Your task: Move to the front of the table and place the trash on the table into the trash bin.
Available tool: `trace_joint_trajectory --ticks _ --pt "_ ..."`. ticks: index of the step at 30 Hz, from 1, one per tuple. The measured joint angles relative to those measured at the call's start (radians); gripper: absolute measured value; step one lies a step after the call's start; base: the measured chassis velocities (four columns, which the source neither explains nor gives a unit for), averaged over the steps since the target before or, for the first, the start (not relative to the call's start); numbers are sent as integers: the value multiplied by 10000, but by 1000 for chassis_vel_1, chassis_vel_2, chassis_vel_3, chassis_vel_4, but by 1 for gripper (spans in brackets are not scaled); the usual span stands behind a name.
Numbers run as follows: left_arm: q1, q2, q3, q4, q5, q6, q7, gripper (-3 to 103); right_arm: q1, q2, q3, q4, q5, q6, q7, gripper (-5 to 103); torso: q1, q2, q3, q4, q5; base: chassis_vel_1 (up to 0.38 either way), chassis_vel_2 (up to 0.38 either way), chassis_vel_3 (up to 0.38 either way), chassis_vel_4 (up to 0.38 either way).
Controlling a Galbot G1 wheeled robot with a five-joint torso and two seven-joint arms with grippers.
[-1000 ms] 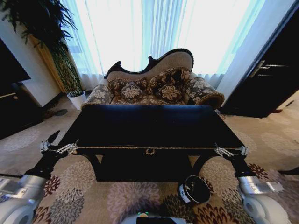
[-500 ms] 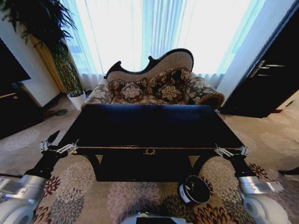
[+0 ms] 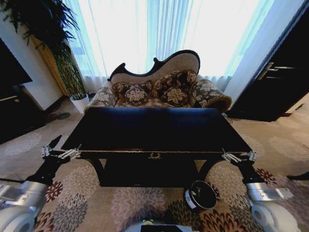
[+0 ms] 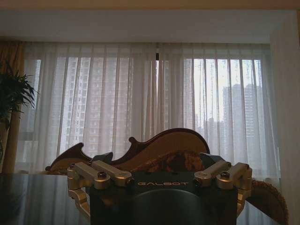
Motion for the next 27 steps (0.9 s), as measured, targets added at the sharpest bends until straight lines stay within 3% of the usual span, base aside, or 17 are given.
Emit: trace_joint_trajectory --ticks 27 --pt "0 0 0 0 0 0 0 100 0 1 0 -1 0 10 0 100 -1 0 -1 0 0 45 -49 -44 41"
